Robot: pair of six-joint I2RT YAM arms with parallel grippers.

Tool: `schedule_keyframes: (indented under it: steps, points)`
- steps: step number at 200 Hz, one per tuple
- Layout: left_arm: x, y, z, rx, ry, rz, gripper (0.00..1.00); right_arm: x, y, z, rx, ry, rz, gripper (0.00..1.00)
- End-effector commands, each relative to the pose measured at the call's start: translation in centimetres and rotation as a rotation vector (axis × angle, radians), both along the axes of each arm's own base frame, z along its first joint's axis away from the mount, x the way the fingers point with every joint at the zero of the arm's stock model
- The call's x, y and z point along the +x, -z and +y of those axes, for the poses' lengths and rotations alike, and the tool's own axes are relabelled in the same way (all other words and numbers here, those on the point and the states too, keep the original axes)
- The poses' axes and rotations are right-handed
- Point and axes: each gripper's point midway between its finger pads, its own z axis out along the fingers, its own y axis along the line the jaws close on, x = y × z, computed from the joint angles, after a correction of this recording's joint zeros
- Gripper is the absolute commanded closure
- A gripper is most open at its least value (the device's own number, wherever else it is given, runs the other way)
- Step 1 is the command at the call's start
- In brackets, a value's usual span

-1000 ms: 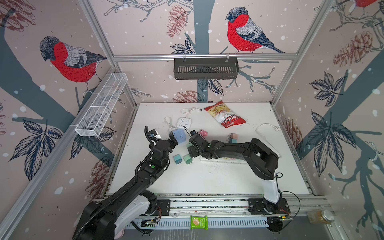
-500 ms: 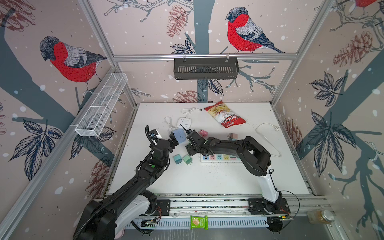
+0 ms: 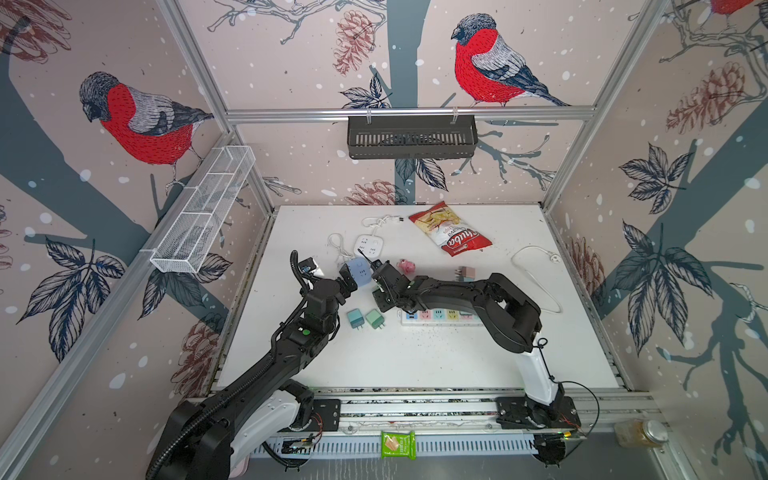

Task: Insert the plug
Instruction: 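Close the right gripper on the green adapter and lift it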

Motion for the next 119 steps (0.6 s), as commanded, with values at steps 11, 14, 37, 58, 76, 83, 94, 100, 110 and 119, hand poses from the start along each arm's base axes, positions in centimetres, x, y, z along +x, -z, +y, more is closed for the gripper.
schedule_keyframes:
  steps: [11, 14, 37, 58, 76, 83, 94, 100, 110, 119]
  points:
    - [0.4, -0.9, -0.1, -0.037, -0.007, -0.028, 0.02, -1.1, 0.5, -0.2, -0.027, -0.031, 0.043, 0.58]
    - [0.4, -0.9, -0.2, -0.037, -0.006, -0.029, 0.02, -1.1, 0.4, -0.1, -0.025, -0.032, 0.042, 0.58]
    - [0.4, -1.1, -0.4, -0.033, 0.007, -0.029, 0.02, -1.0, -0.8, -0.1, -0.008, -0.029, 0.026, 0.63]
    - [0.5, -1.4, -0.9, -0.025, 0.04, -0.031, 0.02, -1.1, -2.2, -0.2, 0.012, -0.025, 0.007, 0.66]
    - [0.6, -1.8, -1.4, -0.025, 0.067, -0.034, 0.02, -1.2, -3.9, -0.6, 0.042, -0.018, -0.022, 0.67]
    - [0.5, -2.0, -1.5, -0.029, 0.077, -0.039, 0.02, -1.4, -4.7, -0.8, 0.057, -0.017, -0.032, 0.67]
    - [0.5, -2.3, -1.8, -0.032, 0.097, -0.049, 0.02, -1.5, -5.5, -1.1, 0.073, -0.011, -0.049, 0.67]
    - [0.4, -2.5, -2.0, -0.034, 0.11, -0.056, 0.02, -1.5, -6.2, -1.4, 0.084, -0.006, -0.061, 0.68]
    - [0.4, -2.7, -2.3, -0.038, 0.127, -0.069, 0.02, -1.5, -7.0, -1.8, 0.097, 0.003, -0.077, 0.68]
    - [0.3, -2.9, -2.4, -0.044, 0.139, -0.079, 0.02, -1.6, -7.6, -2.2, 0.108, 0.011, -0.089, 0.69]
